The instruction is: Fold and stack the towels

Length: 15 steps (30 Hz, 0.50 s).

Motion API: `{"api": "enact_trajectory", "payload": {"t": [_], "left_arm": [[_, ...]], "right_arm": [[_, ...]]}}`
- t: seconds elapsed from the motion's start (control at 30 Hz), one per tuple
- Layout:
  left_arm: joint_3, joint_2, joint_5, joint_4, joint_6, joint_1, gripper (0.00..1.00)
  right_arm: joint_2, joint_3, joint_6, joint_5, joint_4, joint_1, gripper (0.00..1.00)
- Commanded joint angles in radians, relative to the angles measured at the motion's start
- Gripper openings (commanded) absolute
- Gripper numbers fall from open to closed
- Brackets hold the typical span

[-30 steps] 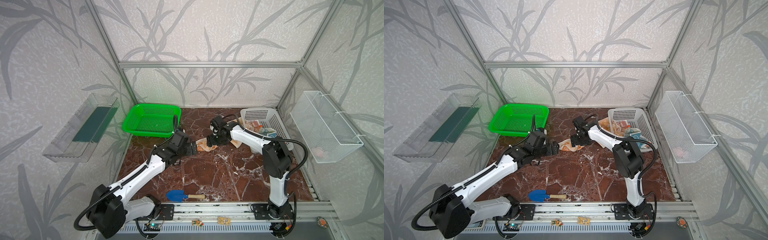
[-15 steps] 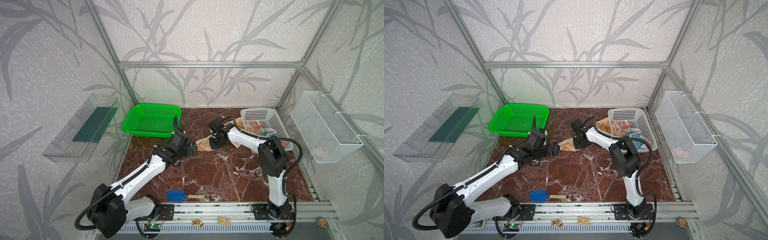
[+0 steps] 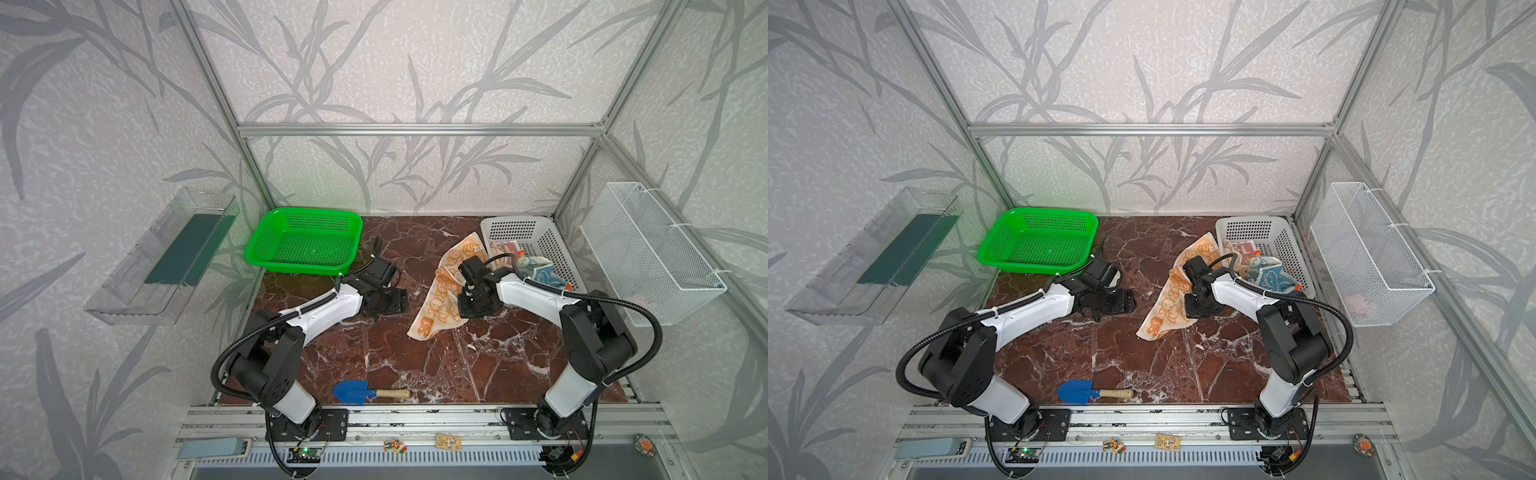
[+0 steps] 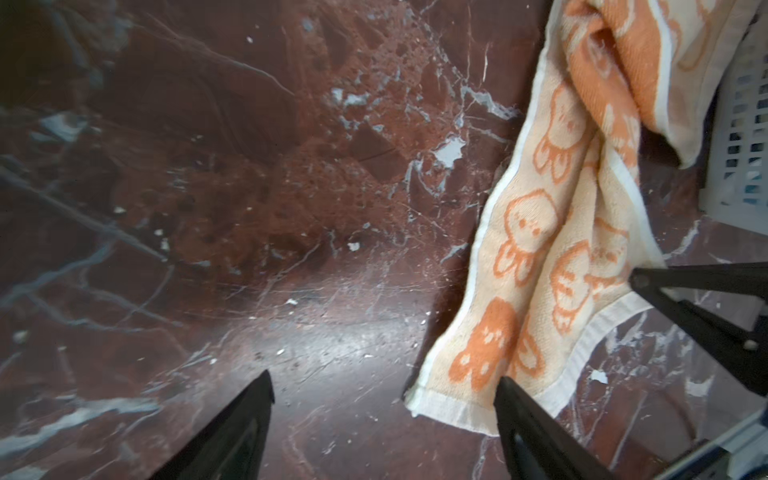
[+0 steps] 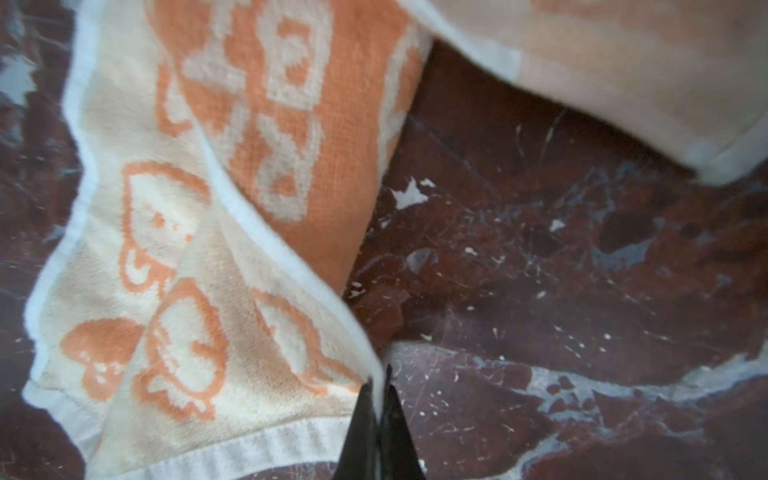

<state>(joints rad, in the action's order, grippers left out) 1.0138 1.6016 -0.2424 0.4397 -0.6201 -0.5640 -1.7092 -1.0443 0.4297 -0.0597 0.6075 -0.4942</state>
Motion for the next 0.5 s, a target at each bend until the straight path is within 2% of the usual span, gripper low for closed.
{"api": "enact_trajectory", "payload": {"t": [0.0,0.07,0.3,0.47], "left_arm": [[0.026,0.030,-0.087,0.032,0.021,-0.029,0.80],[0.032,0.050,-0.105,0.057,0.051,-0.054,0.78],[0.025,0.095,-0.057,0.129,0.086,-0.127,0.77],[0.026,0.128,-0.043,0.148,0.071,-0.133,0.67]], "right_arm": [[0.038,0.017,0.001,-0.021,-0.042,0.004,0.04],[0.040,0.023,0.003,-0.030,-0.054,0.011,0.04],[0.009,-0.023,0.031,-0.073,-0.102,0.026,0.04],[-0.062,-0.093,0.053,-0.097,-0.115,0.029,0.00]]}}
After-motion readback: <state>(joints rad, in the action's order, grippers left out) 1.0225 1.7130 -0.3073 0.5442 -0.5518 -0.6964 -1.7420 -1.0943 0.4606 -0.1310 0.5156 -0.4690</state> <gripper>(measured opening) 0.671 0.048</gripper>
